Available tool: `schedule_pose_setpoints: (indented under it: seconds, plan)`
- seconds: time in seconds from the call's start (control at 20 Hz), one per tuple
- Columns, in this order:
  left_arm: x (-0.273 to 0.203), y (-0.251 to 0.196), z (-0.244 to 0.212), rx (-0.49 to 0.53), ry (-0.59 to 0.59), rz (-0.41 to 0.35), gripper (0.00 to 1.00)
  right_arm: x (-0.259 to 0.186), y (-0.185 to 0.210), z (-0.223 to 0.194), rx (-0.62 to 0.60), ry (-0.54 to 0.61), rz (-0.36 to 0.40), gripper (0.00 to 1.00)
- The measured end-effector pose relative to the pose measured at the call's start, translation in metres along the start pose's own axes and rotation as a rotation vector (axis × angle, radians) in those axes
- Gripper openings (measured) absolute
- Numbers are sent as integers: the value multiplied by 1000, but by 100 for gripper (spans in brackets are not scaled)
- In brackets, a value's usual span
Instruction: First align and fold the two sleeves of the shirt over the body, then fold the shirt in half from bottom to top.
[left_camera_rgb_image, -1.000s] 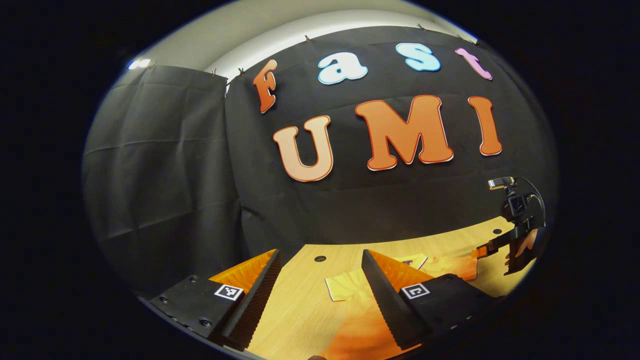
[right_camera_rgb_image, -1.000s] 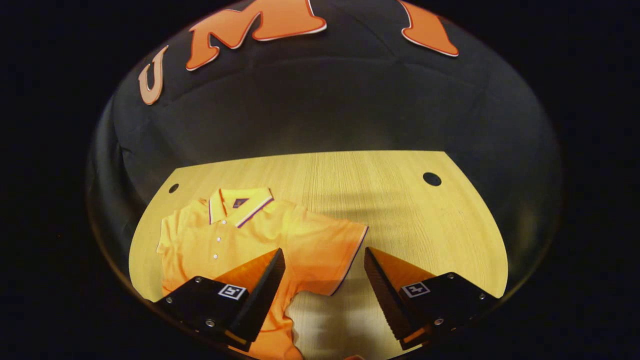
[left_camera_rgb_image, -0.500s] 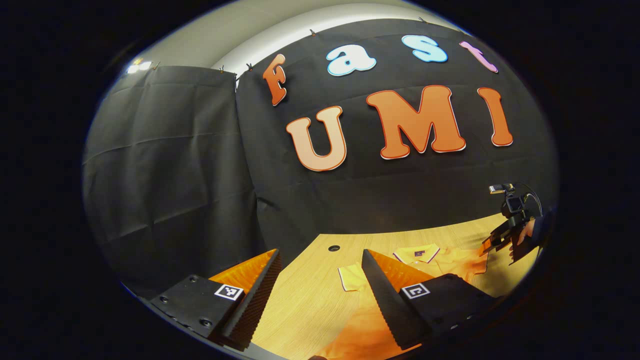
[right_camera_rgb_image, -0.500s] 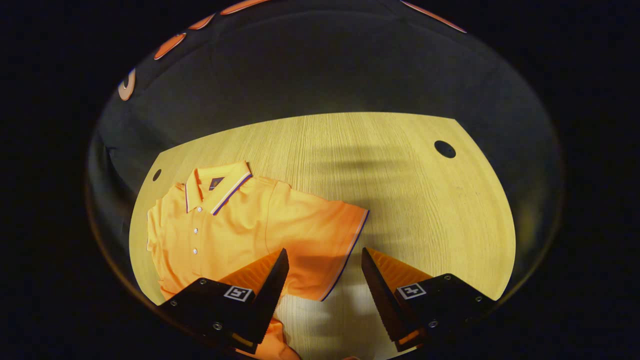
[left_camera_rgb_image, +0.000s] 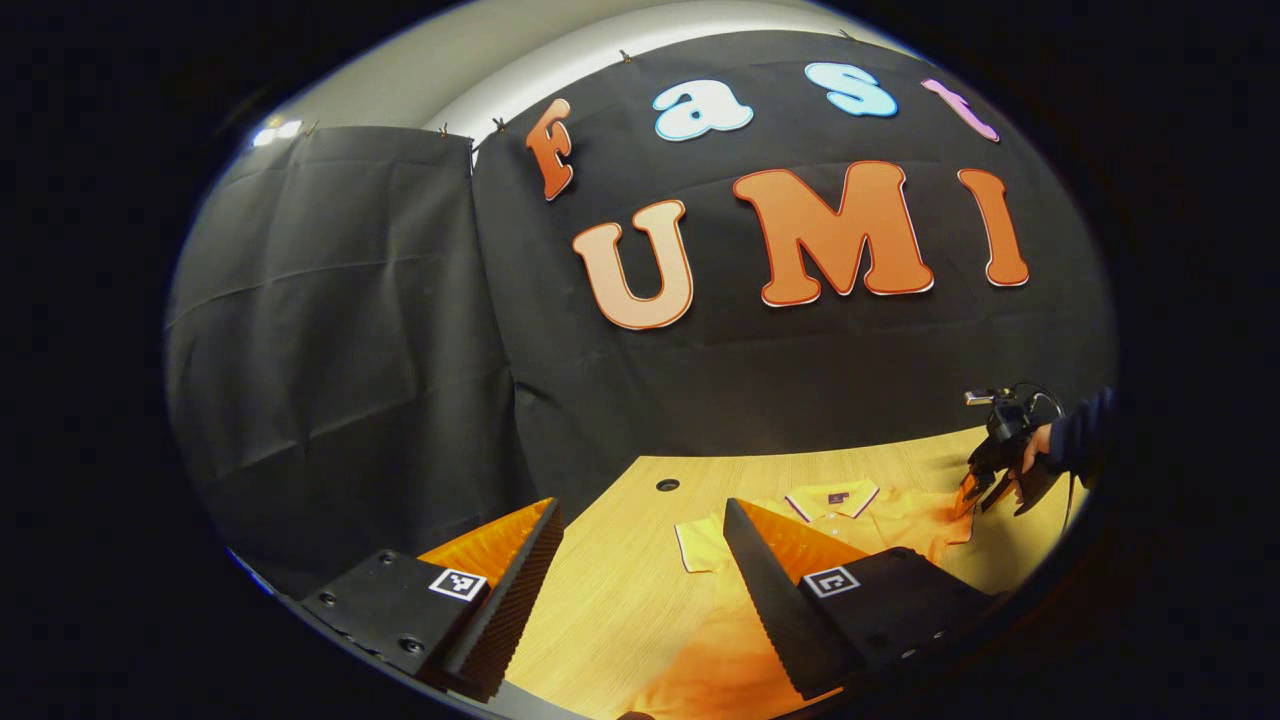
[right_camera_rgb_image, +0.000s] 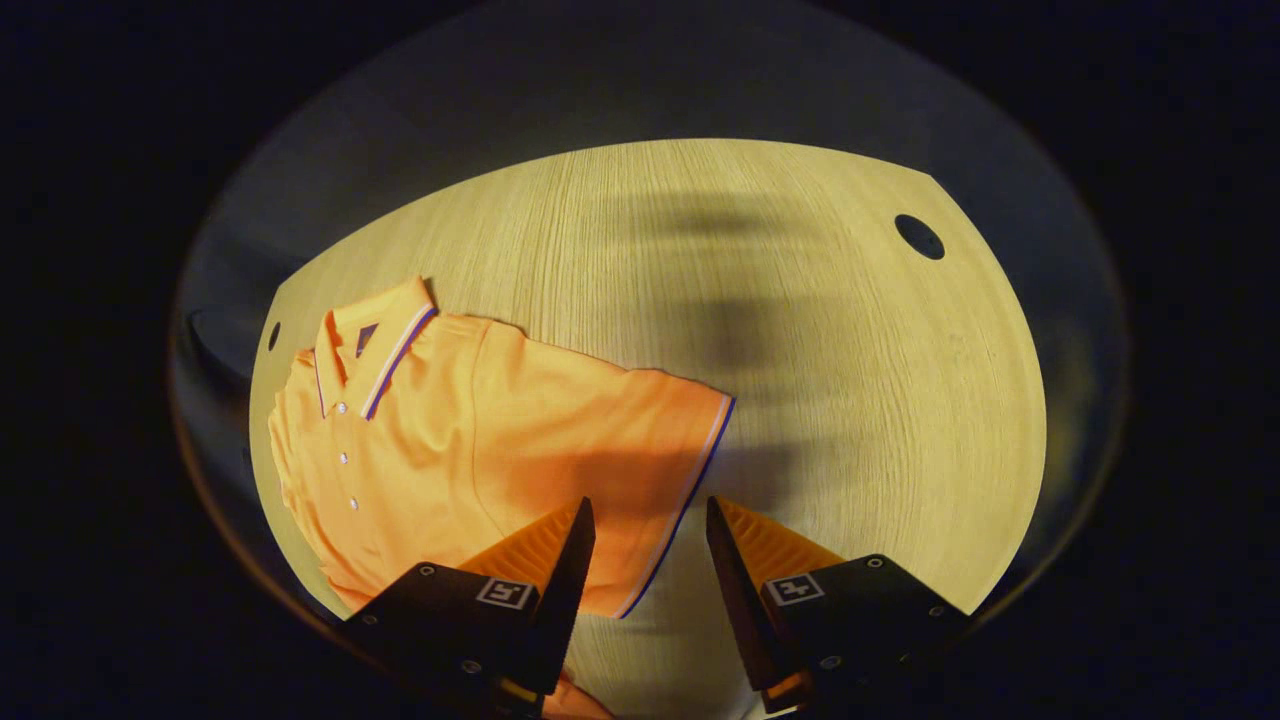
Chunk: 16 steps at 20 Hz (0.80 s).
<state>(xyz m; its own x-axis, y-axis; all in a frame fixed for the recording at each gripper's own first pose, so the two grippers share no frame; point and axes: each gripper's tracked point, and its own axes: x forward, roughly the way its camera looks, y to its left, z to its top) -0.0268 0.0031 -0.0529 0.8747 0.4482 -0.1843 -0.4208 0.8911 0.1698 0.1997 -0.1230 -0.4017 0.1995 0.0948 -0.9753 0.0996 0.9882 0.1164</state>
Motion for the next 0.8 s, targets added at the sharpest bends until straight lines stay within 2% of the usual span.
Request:
schedule_pose_setpoints:
  seconds: [0.05,0.1,0.15,0.25,0.35,0.45,0.5,0.8]
  plan:
    - [2,0,-1,0,6,-1,99,-1,-6,-4,-11,30,-35,69]
    - [2,-1,0,-1,11,-1,99,1,-9,2,12,29,-49,63]
    - [2,-2,-2,-4,14,-1,99,2,-8,3,21,43,-51,49]
    - [3,-4,-4,-17,22,-6,99,-1,-6,3,-6,44,-46,47]
    - [7,-6,-8,-34,31,-14,100,2,-2,6,-41,30,-28,21]
    - [8,-8,-6,-43,34,-23,99,0,2,6,-11,45,25,15]
    - [7,-8,-5,-45,31,-27,99,-3,7,4,14,61,51,6]
    - [4,-3,-11,-61,38,-26,99,-26,35,30,21,-26,147,5]
